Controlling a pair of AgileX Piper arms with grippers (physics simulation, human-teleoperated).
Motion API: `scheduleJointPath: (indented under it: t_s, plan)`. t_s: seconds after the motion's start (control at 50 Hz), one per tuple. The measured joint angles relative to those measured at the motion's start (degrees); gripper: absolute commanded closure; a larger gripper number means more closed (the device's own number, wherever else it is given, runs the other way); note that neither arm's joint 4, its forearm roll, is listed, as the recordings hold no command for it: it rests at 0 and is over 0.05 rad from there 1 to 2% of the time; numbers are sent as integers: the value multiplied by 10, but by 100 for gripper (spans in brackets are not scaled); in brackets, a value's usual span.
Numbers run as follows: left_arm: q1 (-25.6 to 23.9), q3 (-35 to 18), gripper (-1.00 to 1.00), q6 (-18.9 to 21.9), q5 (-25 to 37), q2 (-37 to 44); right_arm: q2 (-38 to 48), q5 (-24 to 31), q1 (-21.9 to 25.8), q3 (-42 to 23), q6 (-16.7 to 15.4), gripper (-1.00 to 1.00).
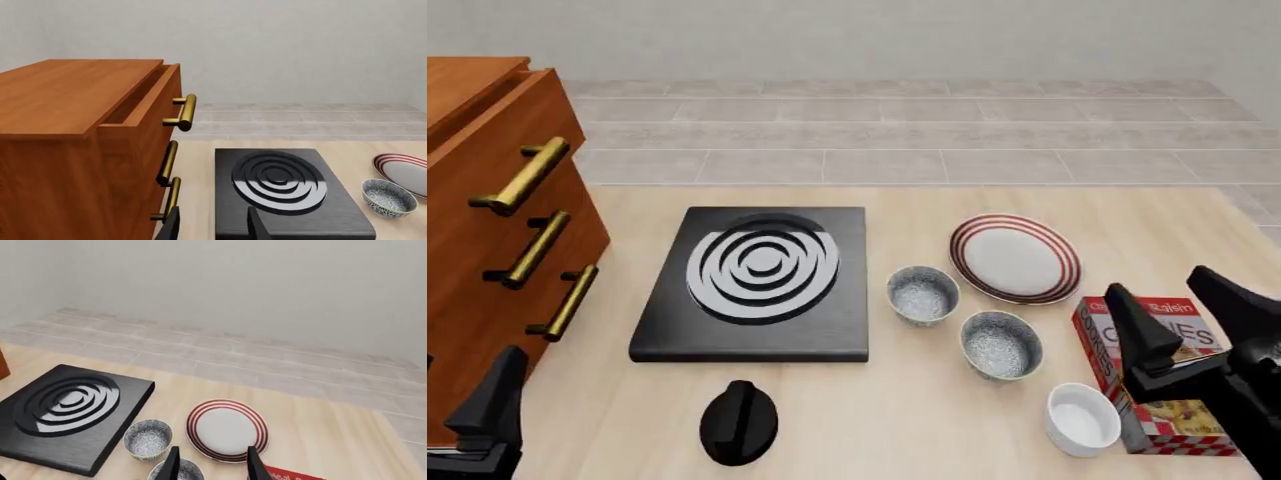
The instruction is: Pick the akita bowl from table center and place it on the plate.
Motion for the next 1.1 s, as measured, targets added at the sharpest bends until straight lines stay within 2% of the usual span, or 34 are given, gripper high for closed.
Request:
scheduleJointPath:
  t_s: [0.4,0.7,0.92,1.1]
  plan:
    - [0,-1,-100,0,1,0,61,110,76,-112,-24,-100]
    - [0,-1,-100,0,1,0,109,164,93,-178,-32,-100]
    - [0,-1,-100,0,1,0,126,233,129,-221,-33,-100]
    - [0,-1,-100,0,1,0,156,264,153,-252,-43,-100]
